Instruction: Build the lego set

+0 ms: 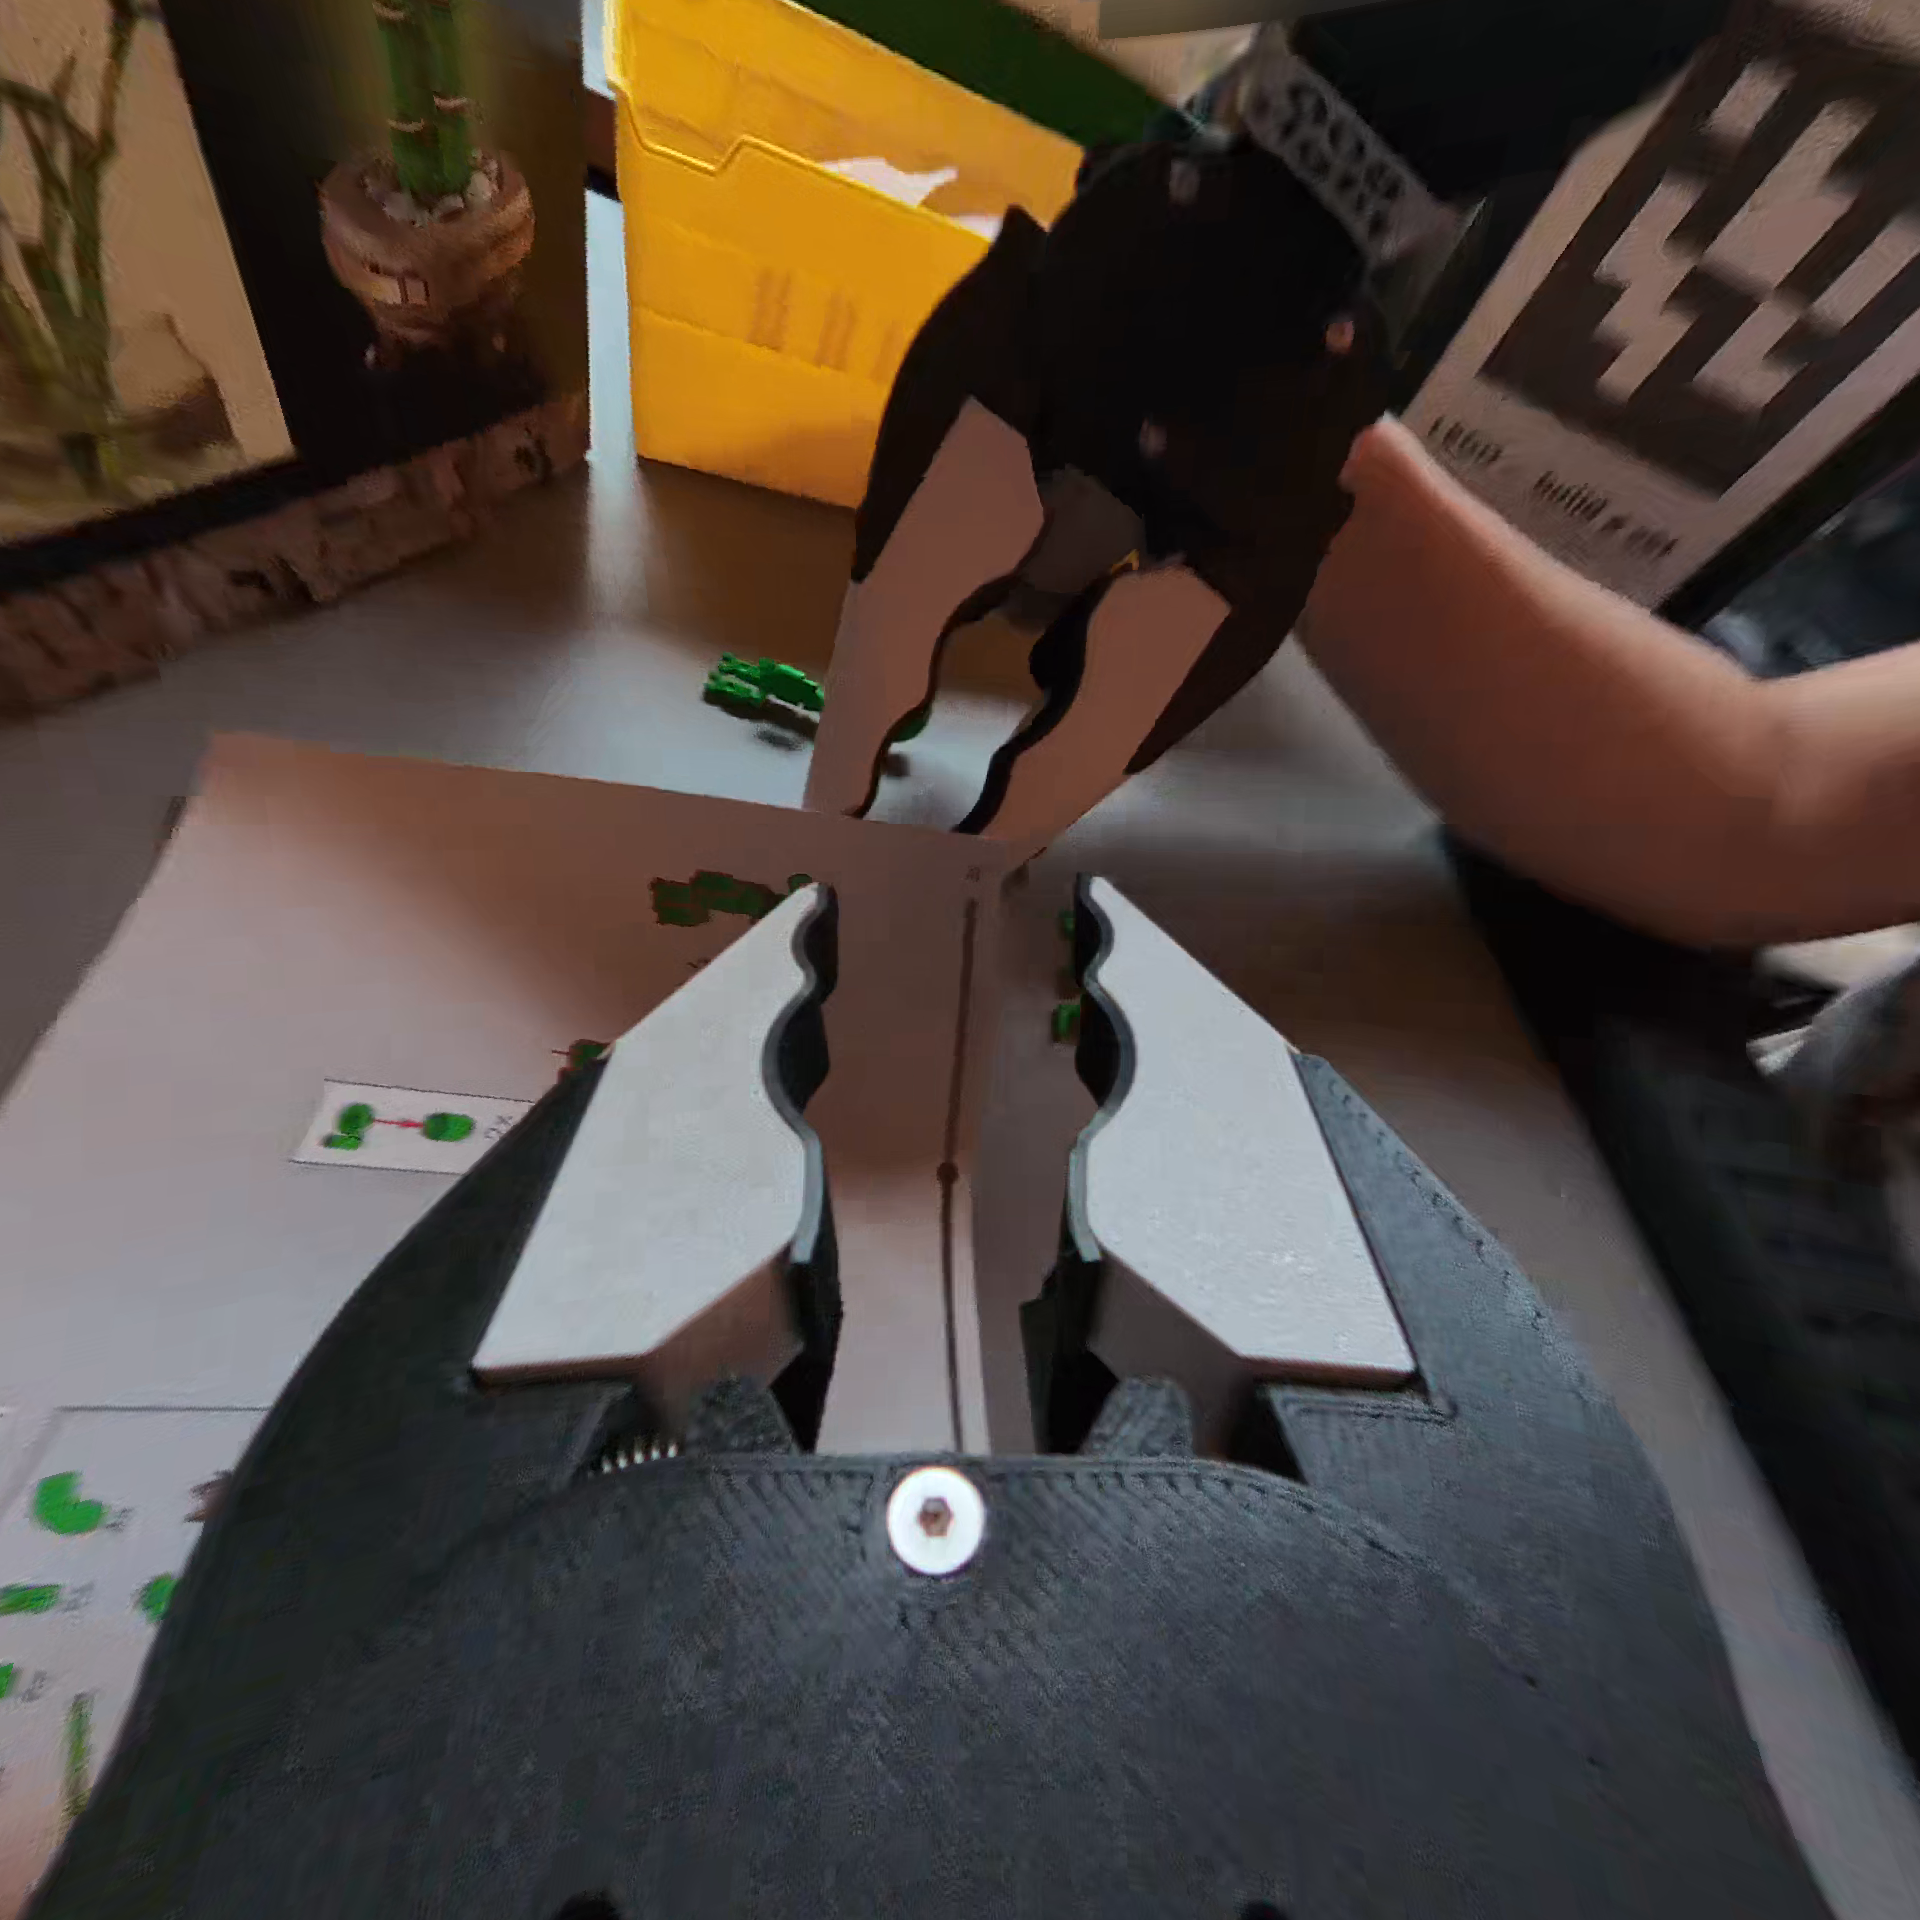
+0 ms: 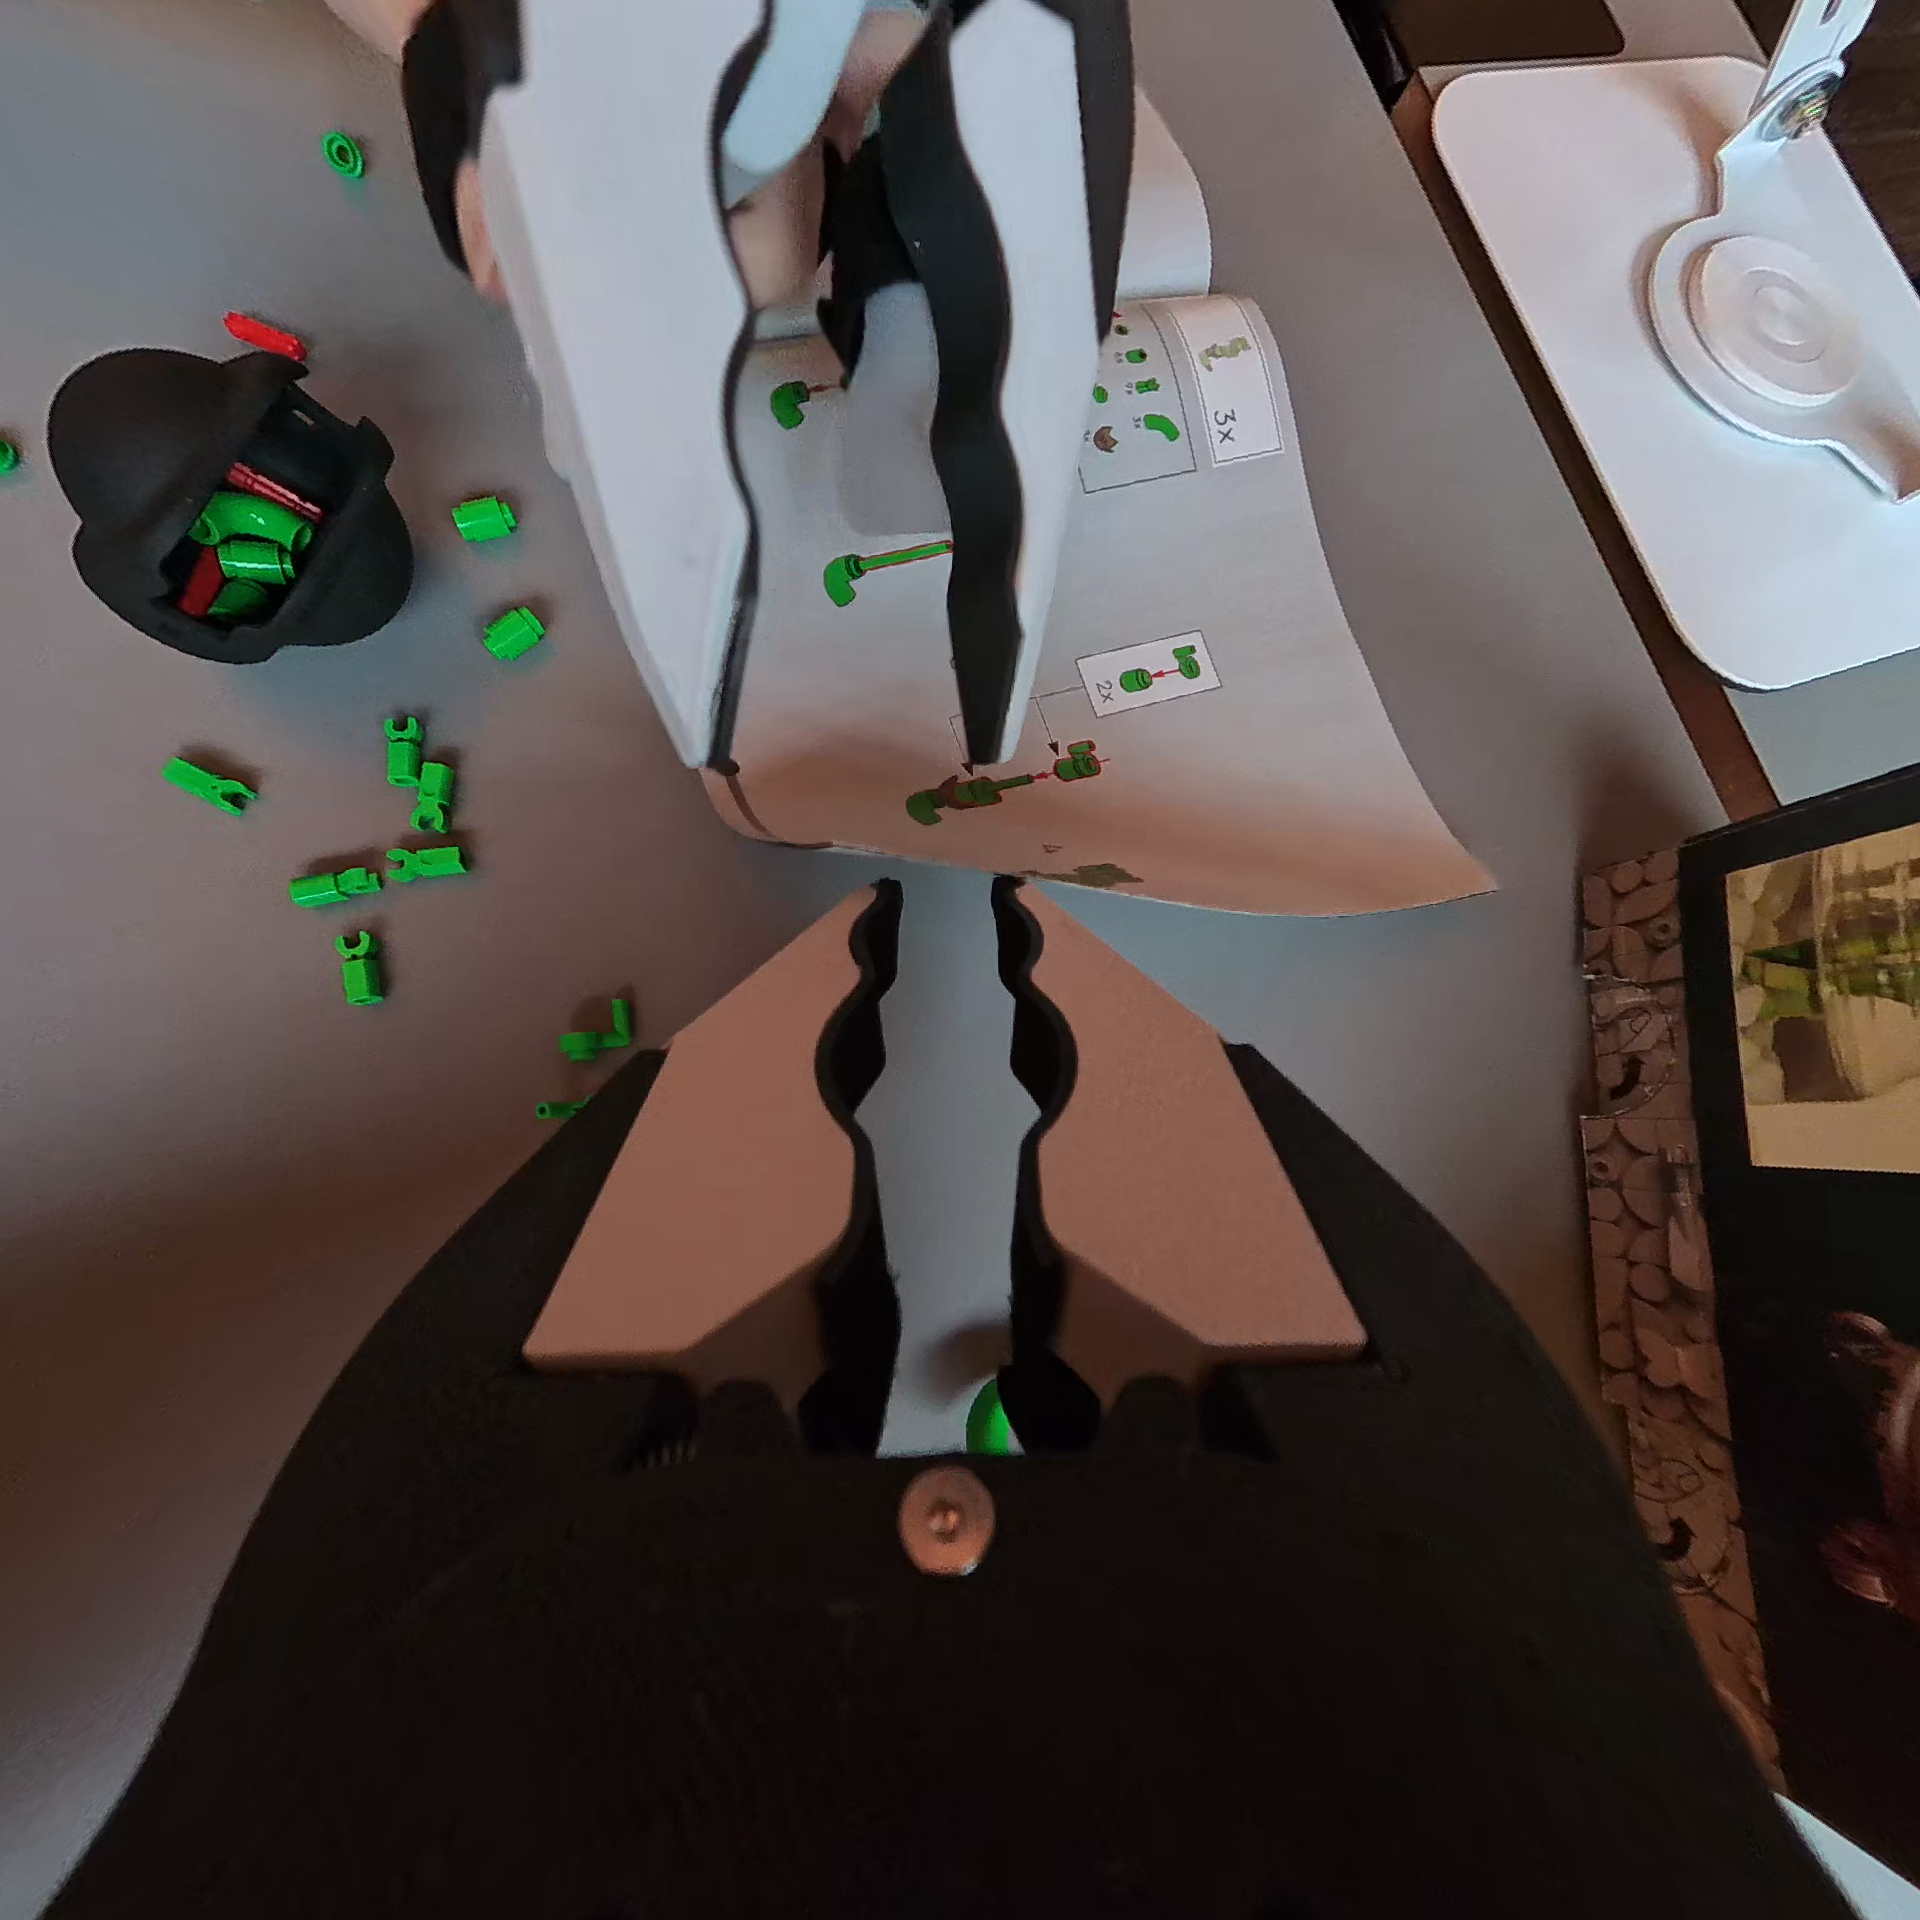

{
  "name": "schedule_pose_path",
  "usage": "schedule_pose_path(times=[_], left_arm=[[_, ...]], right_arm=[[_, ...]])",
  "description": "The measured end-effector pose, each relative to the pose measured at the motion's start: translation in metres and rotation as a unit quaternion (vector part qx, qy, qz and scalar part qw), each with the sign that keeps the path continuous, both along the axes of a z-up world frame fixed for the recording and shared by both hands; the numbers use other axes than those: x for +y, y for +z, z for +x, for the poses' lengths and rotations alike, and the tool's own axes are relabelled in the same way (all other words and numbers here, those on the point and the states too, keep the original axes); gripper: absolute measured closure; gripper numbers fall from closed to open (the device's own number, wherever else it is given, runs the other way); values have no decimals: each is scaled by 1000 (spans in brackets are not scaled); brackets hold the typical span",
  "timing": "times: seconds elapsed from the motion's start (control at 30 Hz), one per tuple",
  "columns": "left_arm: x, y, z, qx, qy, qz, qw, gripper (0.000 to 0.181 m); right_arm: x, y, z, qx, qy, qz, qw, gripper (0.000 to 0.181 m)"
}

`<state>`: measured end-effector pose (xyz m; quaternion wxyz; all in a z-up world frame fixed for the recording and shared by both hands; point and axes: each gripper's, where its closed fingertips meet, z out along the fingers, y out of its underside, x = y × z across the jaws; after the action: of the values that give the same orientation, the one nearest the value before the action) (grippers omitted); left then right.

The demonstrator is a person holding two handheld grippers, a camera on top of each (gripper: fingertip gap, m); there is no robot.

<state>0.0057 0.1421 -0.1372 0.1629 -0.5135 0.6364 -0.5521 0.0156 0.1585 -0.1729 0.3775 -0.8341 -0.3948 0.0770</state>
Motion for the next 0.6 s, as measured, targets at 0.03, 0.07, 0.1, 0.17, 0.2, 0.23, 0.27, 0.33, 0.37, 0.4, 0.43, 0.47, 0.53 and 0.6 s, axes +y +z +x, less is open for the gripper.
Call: schedule_pose_path(times=[0.03,0.07,0.1,0.17,0.2,0.23,0.27,0.33,0.37,0.4,0.43,0.47,0.53,0.6], left_arm=[[0,-1,1,-10,3,47,999,137],[0,-1,3,-19,6,82,996,138],[0,0,5,-25,8,106,994,139],[1,-2,8,-20,5,127,992,139],[0,-4,9,-15,0,127,992,141],[-1,-5,9,-12,-4,123,992,143],[-2,-6,10,-10,-6,116,993,145],[0,-9,12,-2,-3,109,994,149],[0,-11,12,0,-3,107,994,150],[0,-11,12,-1,-4,105,994,150],[-1,-12,12,-2,-5,102,995,151],[-1,-12,12,-1,-6,99,995,152],[-1,-13,11,2,-8,93,996,152],[0,-14,10,4,-9,85,996,152]], right_arm=[[0,-1,0,0,0,-1,1000,164],[0,-1,0,-1,0,-2,1000,164],[0,-1,1,-2,-1,-2,1000,164],[0,-1,1,-2,0,-2,1000,164],[0,-1,1,-2,0,-2,1000,164],[0,-1,1,-2,-1,-2,1000,164],[0,-1,1,-2,0,-3,1000,164],[-1,-2,2,-3,-1,-3,1000,164],[-1,-2,2,-3,-1,-4,1000,164],[-1,-2,2,-3,-1,-4,1000,164],[-1,-2,2,-3,-1,-5,1000,164],[-1,-3,2,-3,-1,-5,1000,164],[-1,-3,2,-3,-1,-6,1000,164],[-1,-4,2,-3,0,-7,1000,164]])
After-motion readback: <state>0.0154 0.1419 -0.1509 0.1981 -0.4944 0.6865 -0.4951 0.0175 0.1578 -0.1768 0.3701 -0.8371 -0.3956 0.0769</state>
